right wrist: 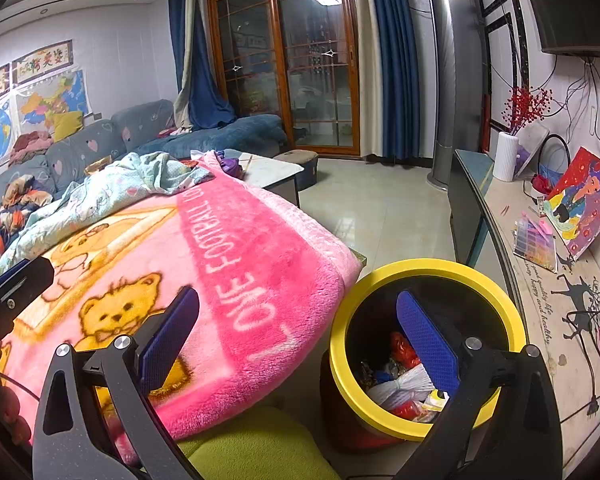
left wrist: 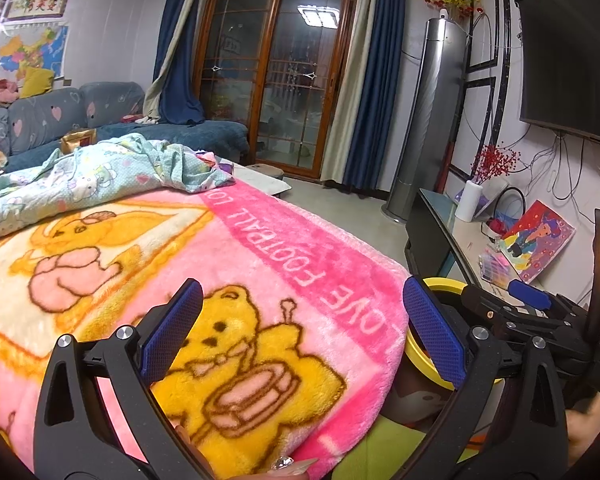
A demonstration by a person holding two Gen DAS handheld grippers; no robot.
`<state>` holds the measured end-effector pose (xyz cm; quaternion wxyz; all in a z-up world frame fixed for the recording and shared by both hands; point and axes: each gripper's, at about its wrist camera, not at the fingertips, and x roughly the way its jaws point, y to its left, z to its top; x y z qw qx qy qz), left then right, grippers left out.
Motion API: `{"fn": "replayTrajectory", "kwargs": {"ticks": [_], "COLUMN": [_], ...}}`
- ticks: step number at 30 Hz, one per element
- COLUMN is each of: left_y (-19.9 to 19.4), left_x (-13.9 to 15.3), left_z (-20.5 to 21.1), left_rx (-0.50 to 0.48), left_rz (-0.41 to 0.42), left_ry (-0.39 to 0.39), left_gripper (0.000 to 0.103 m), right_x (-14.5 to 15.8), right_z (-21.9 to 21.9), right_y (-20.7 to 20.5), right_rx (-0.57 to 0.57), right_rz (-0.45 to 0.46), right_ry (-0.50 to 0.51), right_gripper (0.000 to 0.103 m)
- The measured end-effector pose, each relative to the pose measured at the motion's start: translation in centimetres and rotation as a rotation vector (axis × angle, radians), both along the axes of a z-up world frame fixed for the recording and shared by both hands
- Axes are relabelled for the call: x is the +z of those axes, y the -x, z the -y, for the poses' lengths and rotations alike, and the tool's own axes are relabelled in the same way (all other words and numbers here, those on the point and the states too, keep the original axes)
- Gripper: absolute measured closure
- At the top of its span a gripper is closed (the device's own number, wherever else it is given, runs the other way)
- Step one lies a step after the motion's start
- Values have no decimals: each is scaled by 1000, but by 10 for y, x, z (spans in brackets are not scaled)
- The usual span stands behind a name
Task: Collect trash
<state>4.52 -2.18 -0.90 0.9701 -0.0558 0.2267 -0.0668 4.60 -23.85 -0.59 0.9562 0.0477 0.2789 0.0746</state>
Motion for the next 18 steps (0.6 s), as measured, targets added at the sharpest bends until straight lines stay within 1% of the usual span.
{"fn": "replayTrajectory", "kwargs": {"ticks": [18], "left_y": [0], "left_x": [0], "left_z": [-1], "left_rx": [0], "left_rz": [0], "left_ry": [2], "left_gripper": [11], "right_x": [-1], "right_z": [1], "right_y": [-1], "right_rx": [2], "right_rz": [-4], "right_ry": [0], "right_gripper": [7]}}
